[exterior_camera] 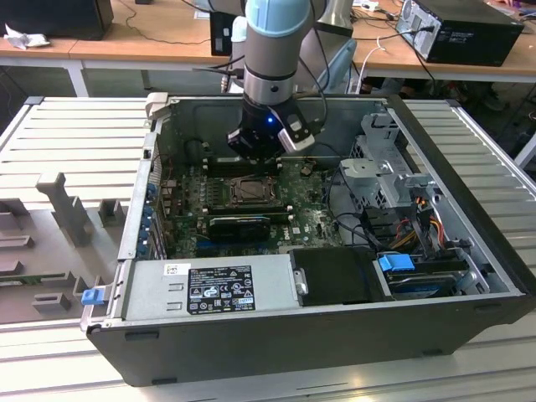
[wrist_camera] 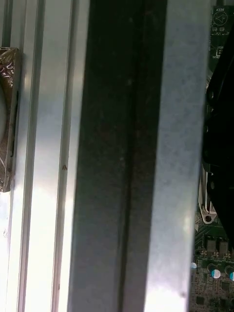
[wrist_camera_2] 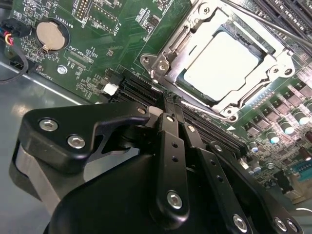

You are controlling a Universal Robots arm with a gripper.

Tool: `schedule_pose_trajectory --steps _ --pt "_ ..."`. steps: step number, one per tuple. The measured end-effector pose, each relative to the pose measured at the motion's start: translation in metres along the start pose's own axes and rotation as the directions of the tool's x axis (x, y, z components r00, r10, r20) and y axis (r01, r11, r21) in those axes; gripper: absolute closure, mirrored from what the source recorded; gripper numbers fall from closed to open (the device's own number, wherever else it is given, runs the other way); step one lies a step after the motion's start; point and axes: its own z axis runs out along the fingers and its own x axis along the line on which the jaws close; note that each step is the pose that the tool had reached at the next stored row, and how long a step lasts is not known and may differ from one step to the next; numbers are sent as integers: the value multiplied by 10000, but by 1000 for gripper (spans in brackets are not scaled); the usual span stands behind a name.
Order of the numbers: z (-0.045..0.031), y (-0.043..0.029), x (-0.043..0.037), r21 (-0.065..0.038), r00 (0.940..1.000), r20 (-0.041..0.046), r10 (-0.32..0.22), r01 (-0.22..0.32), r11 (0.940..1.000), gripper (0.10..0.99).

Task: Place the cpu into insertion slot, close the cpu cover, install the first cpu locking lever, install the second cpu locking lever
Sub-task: 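Install the first cpu locking lever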

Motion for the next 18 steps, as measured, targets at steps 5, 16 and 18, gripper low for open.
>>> schedule_pose_trajectory --steps 5,16,18 --pt "28 -4 -5 50 10000 -3 0 0 10000 980" --pt "60 -5 -8 286 10000 -19 3 -2 9996 980" --pt "72 -2 -9 279 10000 -19 3 -2 9996 980"
